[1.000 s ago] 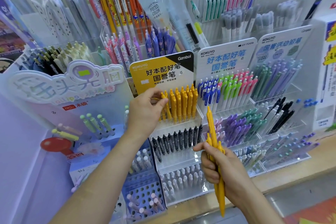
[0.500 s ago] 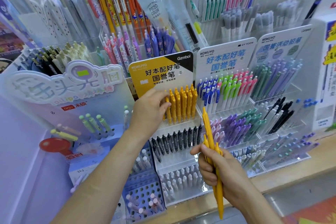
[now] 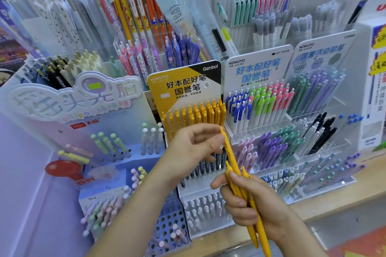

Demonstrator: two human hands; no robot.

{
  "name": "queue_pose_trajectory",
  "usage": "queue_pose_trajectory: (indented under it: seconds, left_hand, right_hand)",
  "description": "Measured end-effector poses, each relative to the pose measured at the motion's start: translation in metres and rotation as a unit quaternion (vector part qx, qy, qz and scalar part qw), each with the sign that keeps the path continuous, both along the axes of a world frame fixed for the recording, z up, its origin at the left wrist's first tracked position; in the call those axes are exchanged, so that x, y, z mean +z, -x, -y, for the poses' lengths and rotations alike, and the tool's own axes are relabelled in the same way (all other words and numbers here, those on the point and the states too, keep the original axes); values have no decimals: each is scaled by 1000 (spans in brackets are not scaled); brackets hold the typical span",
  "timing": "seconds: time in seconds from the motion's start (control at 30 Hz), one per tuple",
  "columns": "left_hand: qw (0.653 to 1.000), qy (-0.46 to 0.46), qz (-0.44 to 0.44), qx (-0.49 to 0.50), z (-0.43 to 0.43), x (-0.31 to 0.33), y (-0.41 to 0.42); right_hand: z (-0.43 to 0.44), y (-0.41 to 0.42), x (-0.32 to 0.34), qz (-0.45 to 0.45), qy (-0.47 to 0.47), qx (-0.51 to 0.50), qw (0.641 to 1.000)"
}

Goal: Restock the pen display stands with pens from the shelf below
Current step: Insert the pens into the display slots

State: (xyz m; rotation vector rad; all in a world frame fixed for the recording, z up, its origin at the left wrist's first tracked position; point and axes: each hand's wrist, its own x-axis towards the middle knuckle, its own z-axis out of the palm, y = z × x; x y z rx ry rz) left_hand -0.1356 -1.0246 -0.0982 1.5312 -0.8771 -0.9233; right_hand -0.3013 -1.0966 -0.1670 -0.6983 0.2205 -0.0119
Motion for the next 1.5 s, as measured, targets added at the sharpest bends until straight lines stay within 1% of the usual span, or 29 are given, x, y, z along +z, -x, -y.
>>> queue_pose_trajectory:
  seconds: [0.03,0.13,0.23,0.33,0.4,0.47,0.53,0.7,0.83,0.9,1.07,1.2,1.3,1.43,1.5]
  left_hand:
    - [1000,6,-27,1,-3,-2,2]
    - [997,30,-62,34,-9,-6,3]
    - [993,62,-50,91,-12,-1,-2]
    - [975,123,7,183,-12,12,-20]
    - [956,143,81,242,-13,19,-35]
    - [940,142,154,270,-13,18,-47]
    - [931,135,204,272,-12,13,-54]
    - [922,122,256,265,-6,-1,-58]
    - [918,113,286,249,2,-13,-62]
    - [917,104,302,238,5,-18,-64]
    - [913,86,329,226,11,-28,-66]
    - [906,63,366,205,12,-35,-67]
    - [904,48,374,200,14,-38,-68]
    - [885,42,426,183,17,-40,-68]
    - [868,42,465,169,16,-40,-70]
  right_hand:
    - [0,-1,1,-2,3,6,1000]
    - [-2,-4,2,-15,26,19,999]
    - [-3,-7,3,-45,72,16,996]
    - [-6,-10,3,-99,130,-35,986]
    - [-8,-13,1,-131,141,-102,976]
    - [-7,-15,-1,-155,139,-166,964]
    - [-6,-15,0,-161,136,-203,956]
    - [-4,-12,5,-157,150,-233,948]
    - [-5,-7,4,-183,249,-212,927]
    - [-6,-6,5,-186,284,-209,917]
    - [-5,-5,9,-133,264,-215,931]
    - [-1,-4,10,-119,252,-215,936]
    - [0,-3,10,-117,245,-216,938]
    - [1,-3,9,-114,239,-219,939]
    - [1,-4,10,-114,233,-224,939]
